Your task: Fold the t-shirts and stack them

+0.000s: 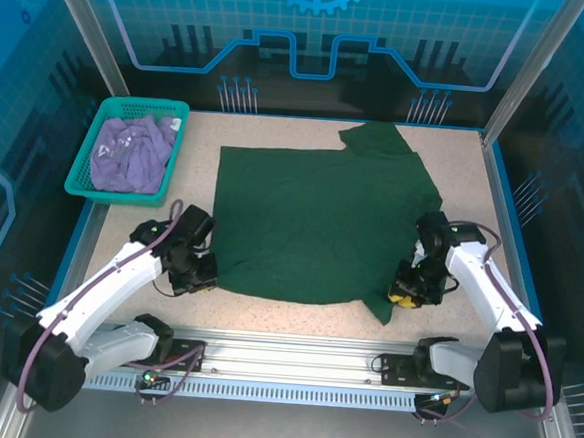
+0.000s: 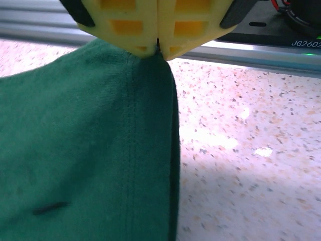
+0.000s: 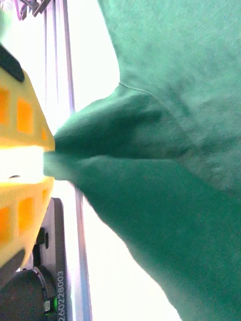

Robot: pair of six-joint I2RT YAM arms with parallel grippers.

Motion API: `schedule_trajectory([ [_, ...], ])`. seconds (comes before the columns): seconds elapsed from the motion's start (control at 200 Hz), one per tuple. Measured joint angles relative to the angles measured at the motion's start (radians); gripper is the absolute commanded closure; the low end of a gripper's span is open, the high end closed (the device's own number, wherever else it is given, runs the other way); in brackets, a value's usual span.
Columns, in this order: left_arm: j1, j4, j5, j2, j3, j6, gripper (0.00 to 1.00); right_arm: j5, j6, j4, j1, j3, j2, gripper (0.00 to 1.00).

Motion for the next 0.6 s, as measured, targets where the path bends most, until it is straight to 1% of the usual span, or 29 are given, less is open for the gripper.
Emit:
schedule_trajectory([
  [0.025, 0.011, -0.001, -0.006, -0.019, 0.000, -0.016, 0.64, 0.001, 0.005, -0.006, 0.001, -0.006, -0.018, 0.54],
  [0.05, 0.024, -0.003, -0.015, -0.036, 0.000, -0.026, 0.59, 0.004, 0.016, -0.012, 0.002, -0.009, -0.035, 0.49],
  [0.135, 0.057, -0.010, -0.040, -0.075, 0.000, -0.051, 0.53, 0.026, 0.058, -0.024, 0.002, -0.006, -0.098, 0.43],
  [0.2, 0.068, -0.012, -0.065, -0.076, 0.008, -0.058, 0.52, 0.048, 0.085, -0.035, -0.013, 0.014, -0.129, 0.40],
  [0.25, 0.070, -0.010, -0.082, -0.061, 0.029, -0.053, 0.52, 0.066, 0.103, -0.035, -0.029, 0.049, -0.136, 0.40],
  [0.33, 0.071, 0.023, -0.092, -0.010, 0.091, -0.037, 0.55, 0.088, 0.126, -0.012, -0.043, 0.121, -0.112, 0.42],
  [0.35, 0.071, 0.034, -0.091, 0.013, 0.109, -0.027, 0.57, 0.092, 0.129, -0.005, -0.044, 0.140, -0.095, 0.43],
  [0.41, 0.071, 0.085, -0.076, 0.109, 0.188, 0.001, 0.71, 0.098, 0.138, 0.017, -0.043, 0.204, -0.026, 0.45],
  [0.45, 0.071, 0.118, -0.061, 0.189, 0.247, 0.031, 0.76, 0.103, 0.146, 0.039, -0.042, 0.253, 0.039, 0.47],
  [0.6, 0.071, 0.262, -0.022, 0.504, 0.435, 0.118, 0.78, 0.172, 0.164, 0.151, -0.035, 0.413, 0.319, 0.50],
])
